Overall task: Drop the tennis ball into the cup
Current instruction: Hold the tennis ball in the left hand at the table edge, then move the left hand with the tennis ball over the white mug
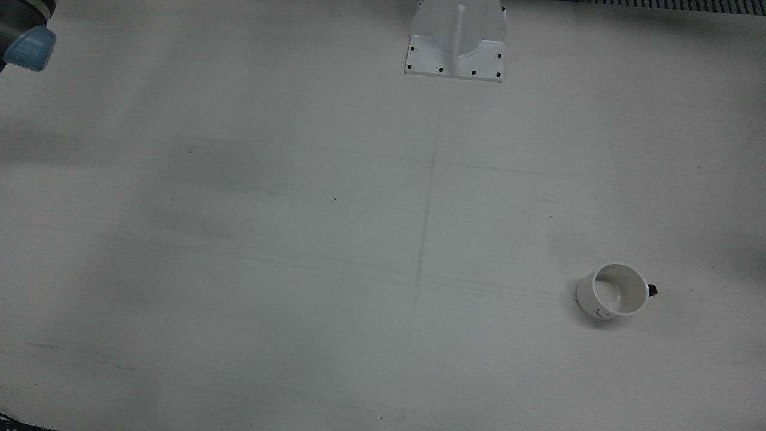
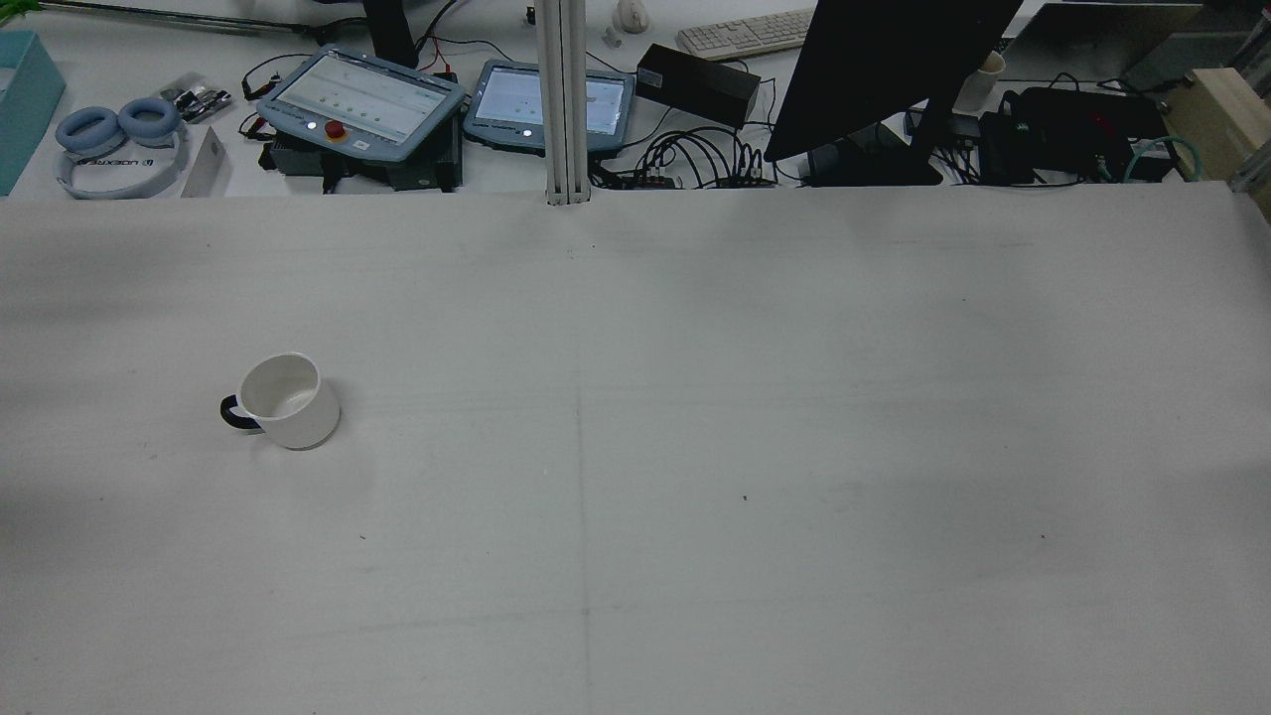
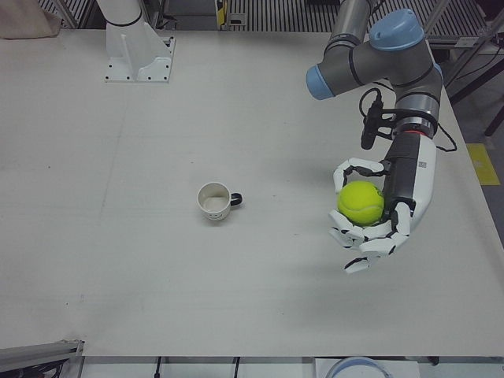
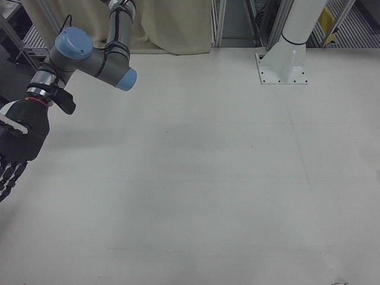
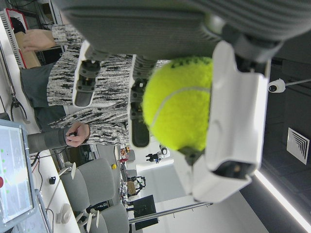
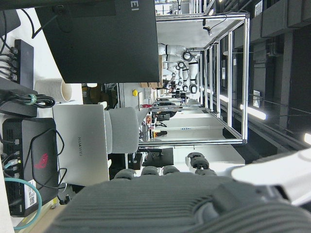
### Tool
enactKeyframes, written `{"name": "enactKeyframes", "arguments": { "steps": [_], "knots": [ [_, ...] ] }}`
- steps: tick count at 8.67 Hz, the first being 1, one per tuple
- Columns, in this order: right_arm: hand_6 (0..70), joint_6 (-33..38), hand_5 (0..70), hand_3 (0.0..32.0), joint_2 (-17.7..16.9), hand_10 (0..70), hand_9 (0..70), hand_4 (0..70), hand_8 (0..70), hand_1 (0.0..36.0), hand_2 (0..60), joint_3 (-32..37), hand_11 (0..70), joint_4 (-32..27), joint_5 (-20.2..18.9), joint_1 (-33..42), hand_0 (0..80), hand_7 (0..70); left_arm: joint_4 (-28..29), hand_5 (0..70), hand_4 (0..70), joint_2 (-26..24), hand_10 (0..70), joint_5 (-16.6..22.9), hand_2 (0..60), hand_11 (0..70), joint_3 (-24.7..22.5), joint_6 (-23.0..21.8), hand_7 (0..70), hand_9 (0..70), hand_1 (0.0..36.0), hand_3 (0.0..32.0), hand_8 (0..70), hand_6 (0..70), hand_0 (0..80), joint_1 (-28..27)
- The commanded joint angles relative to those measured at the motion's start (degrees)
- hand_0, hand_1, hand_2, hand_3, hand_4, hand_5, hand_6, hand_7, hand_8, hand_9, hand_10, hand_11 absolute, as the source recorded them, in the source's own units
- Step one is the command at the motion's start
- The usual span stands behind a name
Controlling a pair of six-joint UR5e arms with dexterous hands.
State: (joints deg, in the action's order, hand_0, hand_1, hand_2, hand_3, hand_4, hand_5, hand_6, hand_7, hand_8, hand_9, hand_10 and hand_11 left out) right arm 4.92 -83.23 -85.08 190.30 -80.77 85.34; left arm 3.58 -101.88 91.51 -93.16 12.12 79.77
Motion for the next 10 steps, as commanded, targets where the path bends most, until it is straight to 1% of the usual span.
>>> {"name": "enactKeyframes", "arguments": {
  "steps": [1,2,3,4,5,6,7,8,9,10],
  "knots": [
    [0.0,0.0,0.0,0.0,0.0,0.0,0.0,0.0,0.0,0.0,0.0,0.0,0.0,0.0,0.0,0.0,0.0,0.0,0.1,33.9,0.6,0.8,12.6,0.5,60.0,22.2,-2.5,0.4,60.4,39.4,36.0,32.0,46.6,70.0,80.0,-6.6],
    [0.0,0.0,0.0,0.0,0.0,0.0,0.0,0.0,0.0,0.0,0.0,0.0,0.0,0.0,0.0,0.0,0.0,0.0,0.0,29.4,0.0,1.2,12.3,0.6,60.0,21.8,-3.4,0.7,64.1,40.0,36.0,32.0,43.4,59.5,80.0,-10.5],
    [0.0,0.0,0.0,0.0,0.0,0.0,0.0,0.0,0.0,0.0,0.0,0.0,0.0,0.0,0.0,0.0,0.0,0.0,0.0,32.5,0.0,1.4,12.0,0.5,60.0,21.4,-3.9,1.2,60.2,39.3,36.0,32.0,45.9,70.0,80.0,-14.3],
    [0.0,0.0,0.0,0.0,0.0,0.0,0.0,0.0,0.0,0.0,0.0,0.0,0.0,0.0,0.0,0.0,0.0,0.0,-0.1,31.0,0.0,1.4,11.9,0.2,60.0,21.2,-4.7,2.4,60.8,39.4,36.0,32.0,45.1,67.5,80.0,-17.4],
    [0.0,0.0,0.0,0.0,0.0,0.0,0.0,0.0,0.0,0.0,0.0,0.0,0.0,0.0,0.0,0.0,0.0,0.0,-0.1,33.4,0.0,1.4,11.8,0.2,60.0,21.0,-6.3,4.8,57.2,38.7,36.0,32.0,46.5,70.0,80.0,-20.1],
    [0.0,0.0,0.0,0.0,0.0,0.0,0.0,0.0,0.0,0.0,0.0,0.0,0.0,0.0,0.0,0.0,0.0,0.0,-0.1,29.7,0.0,1.3,11.8,-0.1,60.0,21.1,-6.9,6.1,60.6,39.5,36.0,32.0,44.5,62.2,80.0,-22.9],
    [0.0,0.0,0.0,0.0,0.0,0.0,0.0,0.0,0.0,0.0,0.0,0.0,0.0,0.0,0.0,0.0,0.0,0.0,-0.1,32.0,0.0,1.3,11.9,-0.5,60.0,21.2,-6.9,6.9,59.2,39.3,36.0,32.0,45.9,69.9,80.0,-25.0],
    [0.0,0.1,0.0,0.0,0.0,0.0,0.0,0.0,0.0,0.0,0.0,0.0,0.0,0.0,0.0,0.0,0.0,0.0,-0.1,32.0,0.0,1.3,12.0,-1.1,60.0,21.4,-6.8,7.8,59.6,39.5,36.0,32.0,45.9,69.9,80.0,-26.5],
    [0.0,0.1,0.0,0.0,0.0,0.0,0.0,0.0,0.0,0.0,0.0,0.0,0.0,0.0,0.0,0.0,0.0,0.0,0.0,31.3,0.0,1.2,12.2,-1.1,59.2,21.6,-6.4,8.1,59.9,39.7,36.0,32.0,45.5,67.4,80.0,-27.1],
    [0.0,0.0,0.0,0.0,0.0,0.0,0.0,0.0,0.0,0.0,0.0,0.0,0.0,0.0,0.0,0.0,0.0,0.0,0.3,31.3,0.0,1.2,12.3,-1.1,58.6,21.8,-6.4,9.3,59.8,39.7,36.0,32.0,45.6,67.4,80.0,-27.1]
  ]
}}
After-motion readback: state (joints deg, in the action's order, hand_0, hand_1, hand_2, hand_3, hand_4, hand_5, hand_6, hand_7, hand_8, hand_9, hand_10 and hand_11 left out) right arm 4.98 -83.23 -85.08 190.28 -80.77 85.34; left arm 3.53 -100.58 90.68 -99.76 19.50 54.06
